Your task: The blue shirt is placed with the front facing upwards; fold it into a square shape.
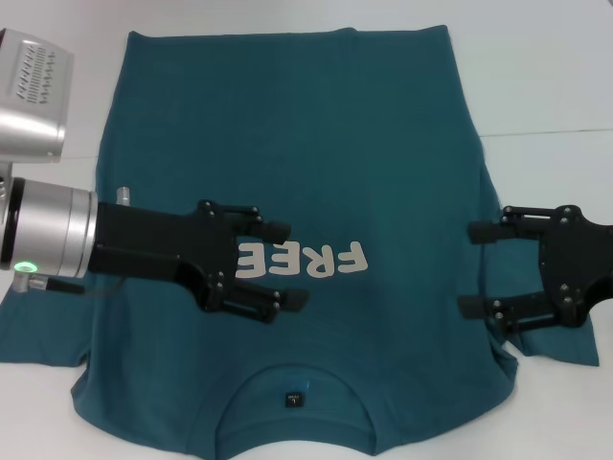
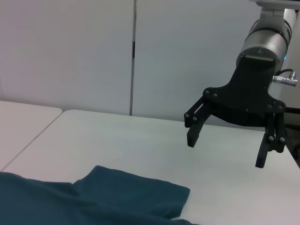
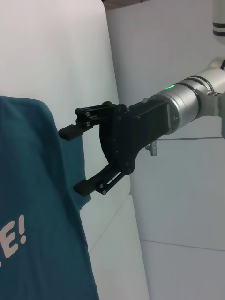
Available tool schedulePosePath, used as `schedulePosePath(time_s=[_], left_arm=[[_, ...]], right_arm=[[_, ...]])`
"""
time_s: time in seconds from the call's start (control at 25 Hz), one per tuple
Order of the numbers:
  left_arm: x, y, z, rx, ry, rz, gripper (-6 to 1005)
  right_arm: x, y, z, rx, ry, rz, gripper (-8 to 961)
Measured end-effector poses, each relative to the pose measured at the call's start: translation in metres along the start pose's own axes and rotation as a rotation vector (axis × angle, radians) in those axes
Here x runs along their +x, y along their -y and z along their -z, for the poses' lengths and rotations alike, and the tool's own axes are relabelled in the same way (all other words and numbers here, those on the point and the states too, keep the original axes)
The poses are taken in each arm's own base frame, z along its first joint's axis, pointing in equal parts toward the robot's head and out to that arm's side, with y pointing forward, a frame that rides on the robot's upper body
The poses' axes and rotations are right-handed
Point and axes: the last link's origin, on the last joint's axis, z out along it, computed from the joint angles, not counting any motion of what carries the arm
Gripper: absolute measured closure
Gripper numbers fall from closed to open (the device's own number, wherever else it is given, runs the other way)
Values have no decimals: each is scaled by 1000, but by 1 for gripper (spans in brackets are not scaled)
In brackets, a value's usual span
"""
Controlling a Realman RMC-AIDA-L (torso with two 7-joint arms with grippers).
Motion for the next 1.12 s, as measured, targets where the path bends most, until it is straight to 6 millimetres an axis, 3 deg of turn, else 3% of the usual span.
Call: schedulePosePath(time_s=[0.6, 1.12], left_arm=[[3, 4, 3, 37, -31, 11, 125], [-8, 31, 3, 262, -160, 161, 125]], right_arm=[[3, 3, -5, -1, 12, -26, 17], [29, 62, 9, 430, -33, -349, 22]])
